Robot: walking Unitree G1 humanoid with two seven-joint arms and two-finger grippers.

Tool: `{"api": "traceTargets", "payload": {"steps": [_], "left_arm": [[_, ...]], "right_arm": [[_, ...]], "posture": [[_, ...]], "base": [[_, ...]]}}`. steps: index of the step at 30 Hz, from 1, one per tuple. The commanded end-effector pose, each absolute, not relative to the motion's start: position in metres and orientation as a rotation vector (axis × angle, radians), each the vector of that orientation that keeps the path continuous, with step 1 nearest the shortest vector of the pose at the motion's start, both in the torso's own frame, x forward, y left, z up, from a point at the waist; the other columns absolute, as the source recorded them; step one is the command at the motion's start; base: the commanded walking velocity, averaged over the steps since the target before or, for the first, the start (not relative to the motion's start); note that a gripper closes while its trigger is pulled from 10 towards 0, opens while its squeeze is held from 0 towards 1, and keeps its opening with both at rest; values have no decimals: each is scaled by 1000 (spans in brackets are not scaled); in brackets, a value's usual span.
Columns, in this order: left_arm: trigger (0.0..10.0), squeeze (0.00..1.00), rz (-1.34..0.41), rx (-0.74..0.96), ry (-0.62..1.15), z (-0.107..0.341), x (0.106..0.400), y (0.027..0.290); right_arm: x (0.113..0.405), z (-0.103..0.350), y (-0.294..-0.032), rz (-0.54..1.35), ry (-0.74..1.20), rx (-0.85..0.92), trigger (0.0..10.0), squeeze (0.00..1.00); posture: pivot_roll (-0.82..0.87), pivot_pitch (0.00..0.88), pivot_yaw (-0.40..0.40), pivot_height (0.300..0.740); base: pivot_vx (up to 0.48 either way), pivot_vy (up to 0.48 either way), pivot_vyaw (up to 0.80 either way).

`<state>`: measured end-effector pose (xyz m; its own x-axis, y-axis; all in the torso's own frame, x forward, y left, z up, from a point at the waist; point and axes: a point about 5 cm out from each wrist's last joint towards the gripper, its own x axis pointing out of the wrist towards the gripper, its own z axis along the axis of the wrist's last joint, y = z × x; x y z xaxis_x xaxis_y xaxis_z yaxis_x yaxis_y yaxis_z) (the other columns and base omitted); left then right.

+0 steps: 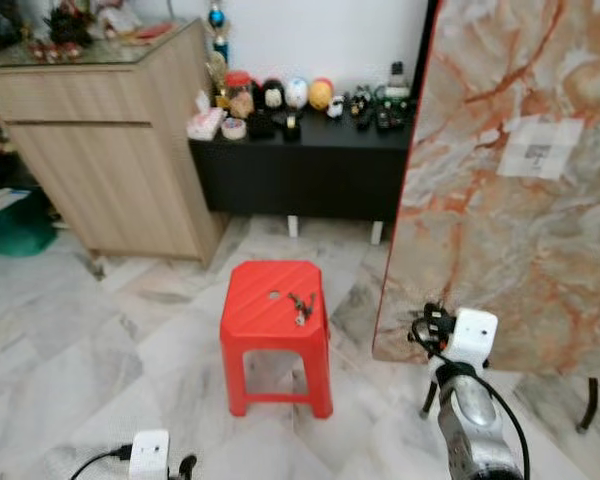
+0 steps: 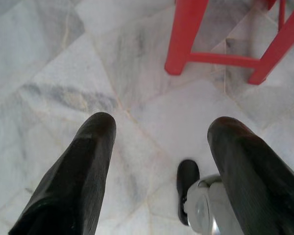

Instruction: Hang keys on a hook

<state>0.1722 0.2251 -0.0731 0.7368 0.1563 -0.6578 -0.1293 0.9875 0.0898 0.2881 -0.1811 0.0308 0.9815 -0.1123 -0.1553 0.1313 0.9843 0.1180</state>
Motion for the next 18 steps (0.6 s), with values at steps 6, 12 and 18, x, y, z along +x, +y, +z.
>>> {"api": "traceTargets", "payload": {"steps": [6,12,18], "left_arm": [[10000,0,172,34,752,-75,169,226],[10000,0,174,29,752,-75,170,225],[10000,0,172,28,754,-76,169,224]], "right_arm": [[290,30,-183,-142,157,165,10000,0],[289,30,-185,-146,160,175,10000,0],[290,28,-184,-138,173,178,10000,0]], "posture": [[33,0,-7,725],[28,0,-12,725],[26,0,-13,725]], "base": [[0,0,0],[0,0,0],[0,0,-529]]}}
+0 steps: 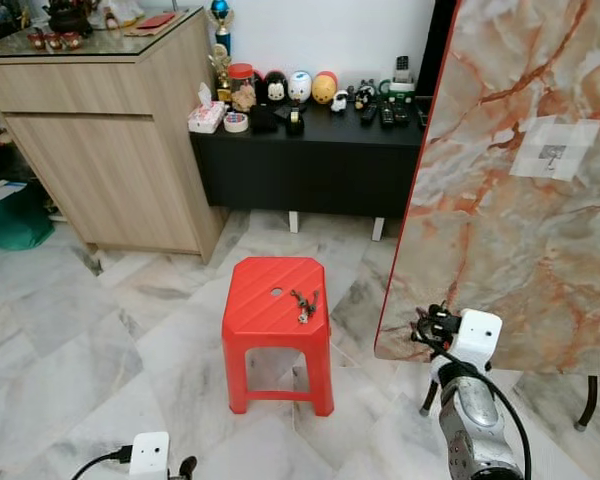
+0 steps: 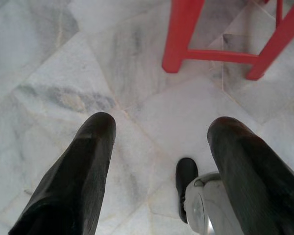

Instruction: Hang keys on a hook

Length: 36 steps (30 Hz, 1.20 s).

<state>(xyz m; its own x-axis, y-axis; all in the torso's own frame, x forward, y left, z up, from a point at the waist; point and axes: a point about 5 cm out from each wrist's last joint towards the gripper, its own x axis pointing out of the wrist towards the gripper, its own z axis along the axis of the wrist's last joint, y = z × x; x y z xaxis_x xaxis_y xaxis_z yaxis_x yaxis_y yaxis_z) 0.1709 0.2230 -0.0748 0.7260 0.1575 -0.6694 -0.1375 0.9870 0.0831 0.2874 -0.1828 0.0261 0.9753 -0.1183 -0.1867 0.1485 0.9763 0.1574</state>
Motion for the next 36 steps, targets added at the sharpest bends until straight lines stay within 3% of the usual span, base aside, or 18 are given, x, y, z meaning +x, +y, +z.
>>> {"api": "traceTargets", "payload": {"steps": [1,15,28,36], "left_arm": [[10000,0,173,27,755,-76,169,224],[10000,0,204,16,771,-78,163,230],[10000,0,199,9,771,-78,164,226],[10000,0,205,7,772,-78,163,226]], "right_arm": [[290,28,-184,-137,174,178,10000,0],[292,28,-183,-126,175,180,10000,0],[294,32,-185,-145,152,195,10000,0],[296,32,-178,-125,161,191,10000,0]], "posture": [[26,0,-13,725],[33,0,-23,725],[31,0,-28,725],[35,0,-31,725]], "base": [[0,0,-800],[0,0,-771],[117,0,0],[272,0,-771]]}}
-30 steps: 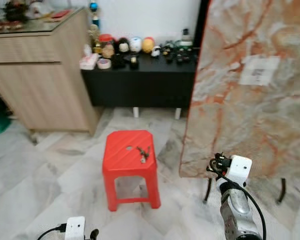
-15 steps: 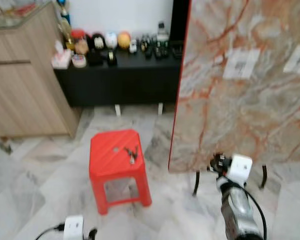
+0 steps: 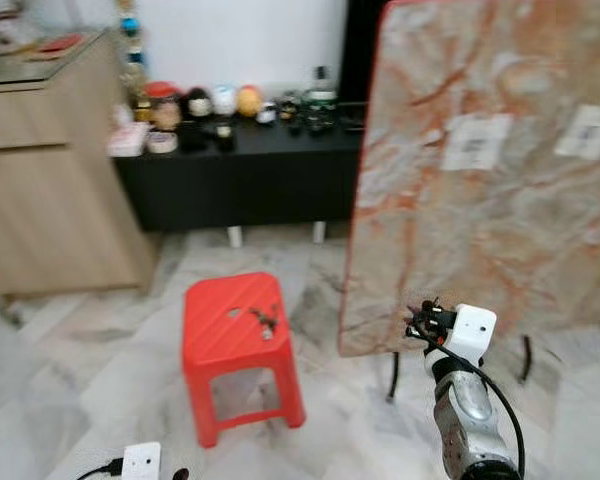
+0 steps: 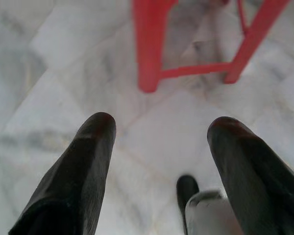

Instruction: Hang keys on a hook

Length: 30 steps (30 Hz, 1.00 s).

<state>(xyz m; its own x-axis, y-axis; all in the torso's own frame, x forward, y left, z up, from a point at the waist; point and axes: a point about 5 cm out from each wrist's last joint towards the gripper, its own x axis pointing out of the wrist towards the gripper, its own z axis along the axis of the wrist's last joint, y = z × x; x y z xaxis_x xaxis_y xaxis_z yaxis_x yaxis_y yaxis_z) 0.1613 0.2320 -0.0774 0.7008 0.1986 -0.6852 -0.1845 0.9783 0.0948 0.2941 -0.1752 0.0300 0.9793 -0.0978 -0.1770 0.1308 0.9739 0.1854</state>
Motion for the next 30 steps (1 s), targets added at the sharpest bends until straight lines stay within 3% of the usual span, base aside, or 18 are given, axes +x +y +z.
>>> {"api": "traceTargets", "payload": {"steps": [1,25,30], "left_arm": [[10000,0,207,6,773,-79,163,226],[10000,0,195,3,785,-80,162,223],[10000,0,195,-1,785,-80,162,221]], "right_arm": [[296,33,-178,-126,156,193,10000,0],[298,35,-174,-87,134,141,10000,0],[298,40,-176,-104,95,115,10000,0]], "posture": [[38,0,-31,725],[33,0,-28,725],[34,0,-30,725]], "base": [[285,0,0],[295,0,0],[295,0,645]]}}
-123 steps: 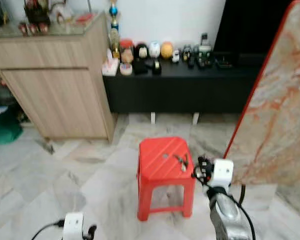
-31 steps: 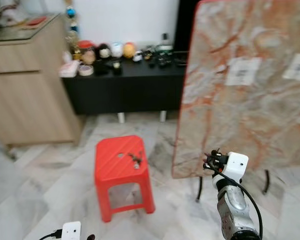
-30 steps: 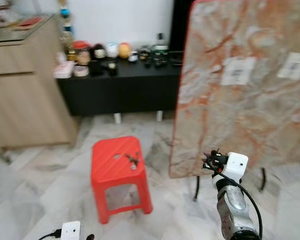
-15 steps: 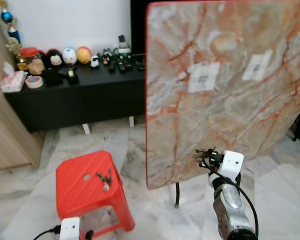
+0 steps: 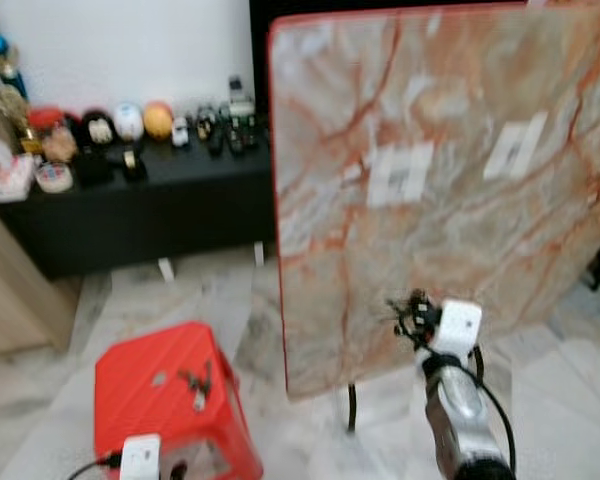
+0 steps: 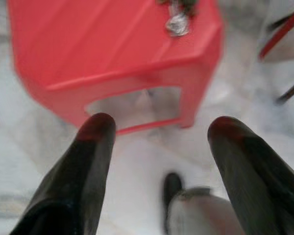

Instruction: Hang keys on a hook

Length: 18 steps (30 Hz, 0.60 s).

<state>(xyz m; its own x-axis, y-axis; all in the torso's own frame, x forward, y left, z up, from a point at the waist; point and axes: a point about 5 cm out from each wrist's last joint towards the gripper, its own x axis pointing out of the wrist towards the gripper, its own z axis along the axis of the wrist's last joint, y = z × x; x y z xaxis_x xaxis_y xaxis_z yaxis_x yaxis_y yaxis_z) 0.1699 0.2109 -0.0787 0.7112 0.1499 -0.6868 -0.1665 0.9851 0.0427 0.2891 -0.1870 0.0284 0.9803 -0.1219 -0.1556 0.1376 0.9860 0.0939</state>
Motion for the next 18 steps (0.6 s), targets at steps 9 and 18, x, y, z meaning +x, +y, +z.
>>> {"api": "traceTargets", "payload": {"steps": [9,18], "left_arm": [[10000,0,191,2,784,-81,162,220],[10000,0,194,2,787,-81,163,220]], "right_arm": [[298,39,-176,-98,109,133,10000,0],[301,55,-188,-204,8,38,10000,0]], "posture": [[32,0,-28,725],[31,0,-28,725]], "base": [[280,0,131],[0,0,0]]}}
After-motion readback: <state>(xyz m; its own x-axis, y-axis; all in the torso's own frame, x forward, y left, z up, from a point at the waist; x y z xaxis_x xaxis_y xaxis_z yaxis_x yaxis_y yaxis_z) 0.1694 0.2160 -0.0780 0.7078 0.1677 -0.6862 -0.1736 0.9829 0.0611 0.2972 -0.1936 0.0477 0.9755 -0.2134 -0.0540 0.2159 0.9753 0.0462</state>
